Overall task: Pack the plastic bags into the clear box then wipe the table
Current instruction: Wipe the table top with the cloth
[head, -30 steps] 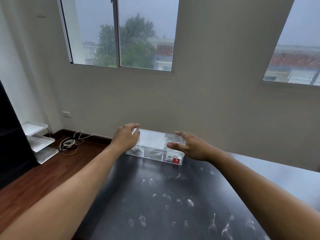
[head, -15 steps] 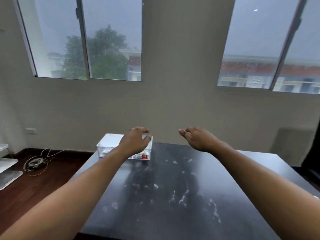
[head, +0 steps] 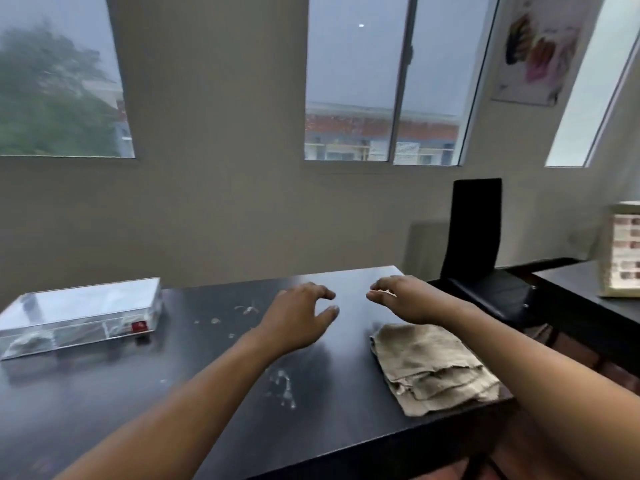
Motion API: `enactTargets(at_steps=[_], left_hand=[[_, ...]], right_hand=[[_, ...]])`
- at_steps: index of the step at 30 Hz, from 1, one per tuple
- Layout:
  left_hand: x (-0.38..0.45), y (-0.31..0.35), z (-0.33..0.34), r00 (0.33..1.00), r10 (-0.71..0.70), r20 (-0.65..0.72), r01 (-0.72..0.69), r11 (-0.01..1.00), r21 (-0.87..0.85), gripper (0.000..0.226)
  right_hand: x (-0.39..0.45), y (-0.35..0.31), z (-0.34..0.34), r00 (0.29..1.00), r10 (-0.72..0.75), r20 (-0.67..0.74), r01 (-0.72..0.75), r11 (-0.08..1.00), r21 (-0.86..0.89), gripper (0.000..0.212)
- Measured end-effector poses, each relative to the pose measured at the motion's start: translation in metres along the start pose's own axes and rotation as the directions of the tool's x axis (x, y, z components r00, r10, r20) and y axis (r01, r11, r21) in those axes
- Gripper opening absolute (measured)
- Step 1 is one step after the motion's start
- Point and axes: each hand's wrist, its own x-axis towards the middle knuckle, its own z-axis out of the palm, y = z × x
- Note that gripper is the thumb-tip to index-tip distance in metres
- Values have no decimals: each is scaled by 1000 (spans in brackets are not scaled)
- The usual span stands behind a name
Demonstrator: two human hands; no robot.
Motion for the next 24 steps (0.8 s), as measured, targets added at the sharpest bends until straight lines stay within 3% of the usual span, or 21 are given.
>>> enactTargets(at_steps=[7, 11, 13, 17, 20, 24], left_hand=[[20, 53, 63, 978, -3, 207, -26, 990, 136, 74], [22, 65, 84, 968, -20, 249, -25, 984, 178, 77], [23, 70, 89, 967, -42, 251, 2, 987, 159, 71], [25, 74, 93, 969, -33, 246, 32, 999, 9, 42], [20, 73, 93, 981, 10, 193, 5, 997, -79, 24], [10, 70, 79, 989, -4, 148, 45, 960, -275, 15]], right_hand=[[-46, 54, 0, 986, 114, 124, -112, 993, -28, 62], [-55, 69, 11, 991, 102, 82, -102, 995, -12, 59], [-56, 75, 13, 996, 78, 38, -79, 997, 26, 52], [-58, 77, 18, 999, -6, -44, 6, 1000, 8, 15], [-63, 74, 13, 999, -26, -41, 29, 998, 59, 17], [-75, 62, -5, 998, -66, -13, 68, 982, 175, 16]])
